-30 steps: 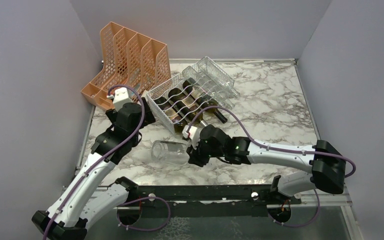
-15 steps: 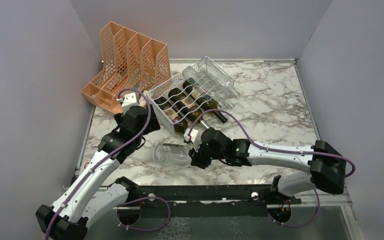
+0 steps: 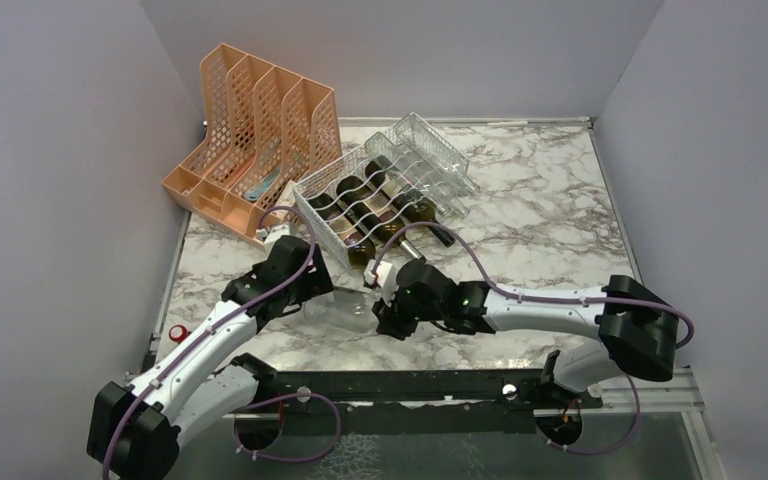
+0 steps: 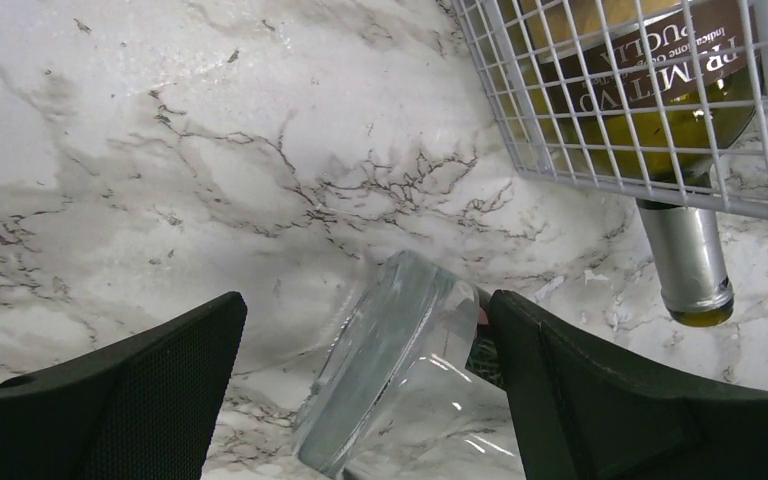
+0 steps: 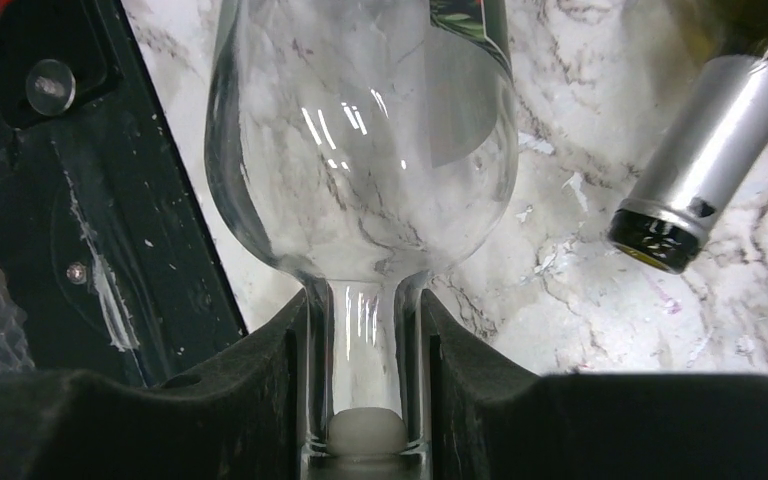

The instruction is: Put the wine bottle on the wine rack

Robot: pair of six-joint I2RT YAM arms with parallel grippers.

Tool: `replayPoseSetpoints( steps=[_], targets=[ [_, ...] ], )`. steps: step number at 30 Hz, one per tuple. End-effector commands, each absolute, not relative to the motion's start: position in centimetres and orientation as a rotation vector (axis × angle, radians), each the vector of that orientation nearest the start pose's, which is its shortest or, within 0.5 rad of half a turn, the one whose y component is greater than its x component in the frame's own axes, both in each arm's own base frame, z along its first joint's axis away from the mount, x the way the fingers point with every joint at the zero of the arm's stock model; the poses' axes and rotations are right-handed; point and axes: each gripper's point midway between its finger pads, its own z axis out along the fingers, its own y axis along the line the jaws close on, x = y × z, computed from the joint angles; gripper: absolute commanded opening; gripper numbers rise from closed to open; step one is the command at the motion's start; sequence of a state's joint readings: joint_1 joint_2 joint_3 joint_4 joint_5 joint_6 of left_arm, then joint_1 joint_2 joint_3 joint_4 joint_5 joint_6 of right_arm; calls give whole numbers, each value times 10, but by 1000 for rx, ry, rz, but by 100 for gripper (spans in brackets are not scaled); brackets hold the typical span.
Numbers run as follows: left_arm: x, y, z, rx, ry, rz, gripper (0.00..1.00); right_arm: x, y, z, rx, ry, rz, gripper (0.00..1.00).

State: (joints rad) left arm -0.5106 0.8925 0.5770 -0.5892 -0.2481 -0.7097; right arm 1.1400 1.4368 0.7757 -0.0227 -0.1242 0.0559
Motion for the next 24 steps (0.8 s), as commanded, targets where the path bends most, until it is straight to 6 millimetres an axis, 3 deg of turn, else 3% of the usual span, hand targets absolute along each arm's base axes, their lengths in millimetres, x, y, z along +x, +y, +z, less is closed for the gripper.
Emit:
replayPoseSetpoints(
  steps=[1, 10, 14, 20, 22, 24],
  targets=[
    [210, -116, 74, -378, 2461, -347, 98, 130, 348, 52, -1326, 2100, 701, 35],
    [204, -130, 63, -354, 2507, -428, 73, 131, 357, 35, -1412, 2137, 671, 42],
    [202, -133, 61, -355, 2516, -450, 69, 133, 366, 31, -1431, 2138, 675, 50],
    [202, -133, 61, -353, 2522, -454, 67, 133, 375, 23, -1455, 2143, 698, 52],
    [202, -134, 62, -353, 2520, -457, 67, 134, 377, 22, -1453, 2141, 698, 46],
    [203, -135, 64, -352, 2515, -461, 67, 137, 379, 23, -1440, 2141, 686, 20]
  ],
)
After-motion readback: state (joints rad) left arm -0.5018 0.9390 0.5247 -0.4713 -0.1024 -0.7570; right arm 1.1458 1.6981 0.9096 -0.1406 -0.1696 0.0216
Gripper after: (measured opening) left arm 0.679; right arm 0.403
